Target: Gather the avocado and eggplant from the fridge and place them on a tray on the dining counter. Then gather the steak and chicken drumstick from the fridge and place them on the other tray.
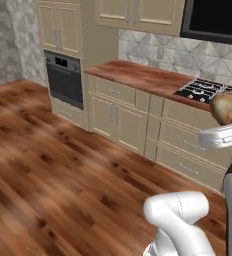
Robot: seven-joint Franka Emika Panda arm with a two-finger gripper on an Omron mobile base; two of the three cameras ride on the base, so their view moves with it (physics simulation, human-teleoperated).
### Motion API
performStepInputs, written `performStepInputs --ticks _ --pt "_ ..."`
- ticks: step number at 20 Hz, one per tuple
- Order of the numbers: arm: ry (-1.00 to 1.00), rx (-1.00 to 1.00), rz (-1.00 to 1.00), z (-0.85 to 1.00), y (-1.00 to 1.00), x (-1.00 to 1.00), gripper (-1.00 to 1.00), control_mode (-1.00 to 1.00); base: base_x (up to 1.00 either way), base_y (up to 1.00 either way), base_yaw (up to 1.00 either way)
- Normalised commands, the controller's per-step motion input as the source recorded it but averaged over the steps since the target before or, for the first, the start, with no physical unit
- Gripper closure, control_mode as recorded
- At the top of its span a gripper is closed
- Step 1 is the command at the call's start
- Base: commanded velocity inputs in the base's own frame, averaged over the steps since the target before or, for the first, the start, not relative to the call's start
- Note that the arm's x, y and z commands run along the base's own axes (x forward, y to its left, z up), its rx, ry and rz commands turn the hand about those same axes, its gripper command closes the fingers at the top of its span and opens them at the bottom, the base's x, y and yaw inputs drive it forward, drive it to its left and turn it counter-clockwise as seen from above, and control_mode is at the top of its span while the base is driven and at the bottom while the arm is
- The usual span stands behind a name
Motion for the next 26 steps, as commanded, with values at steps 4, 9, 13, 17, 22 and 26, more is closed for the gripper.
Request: performStepInputs --ticks 4,9,13,17,22,26 --pt "0.0 0.0 0.0 0.0 0.0 0.0 1.0 1.0 -0.24 0.56 0.41" --pt "0.0 0.0 0.0 0.0 0.0 0.0 1.0 1.0 -0.24 0.52 0.42" --pt "0.0 0.0 0.0 0.0 0.0 0.0 1.0 1.0 -0.14 0.51 0.43" --pt "0.0 0.0 0.0 0.0 0.0 0.0 1.0 1.0 -0.01 0.42 0.43" --pt "0.0 0.0 0.0 0.0 0.0 0.0 1.0 1.0 0.19 0.08 0.36" --pt "0.0 0.0 0.0 0.0 0.0 0.0 1.0 1.0 0.18 0.0 0.36"
